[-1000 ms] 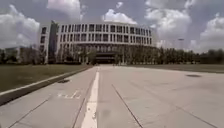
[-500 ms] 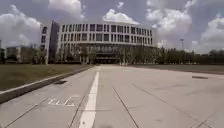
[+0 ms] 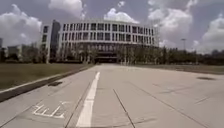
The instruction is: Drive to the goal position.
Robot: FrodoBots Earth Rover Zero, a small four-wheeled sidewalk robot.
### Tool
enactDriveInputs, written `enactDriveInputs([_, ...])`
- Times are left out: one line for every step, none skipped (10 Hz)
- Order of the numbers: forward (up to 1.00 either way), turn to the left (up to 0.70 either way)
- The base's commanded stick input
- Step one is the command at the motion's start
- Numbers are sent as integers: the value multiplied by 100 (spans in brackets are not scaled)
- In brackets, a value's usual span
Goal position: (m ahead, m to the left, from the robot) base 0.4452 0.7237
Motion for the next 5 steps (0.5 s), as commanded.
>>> enactDriveInputs([70, 2])
enactDriveInputs([70, 2])
enactDriveInputs([70, 2])
enactDriveInputs([70, 2])
enactDriveInputs([70, 2])
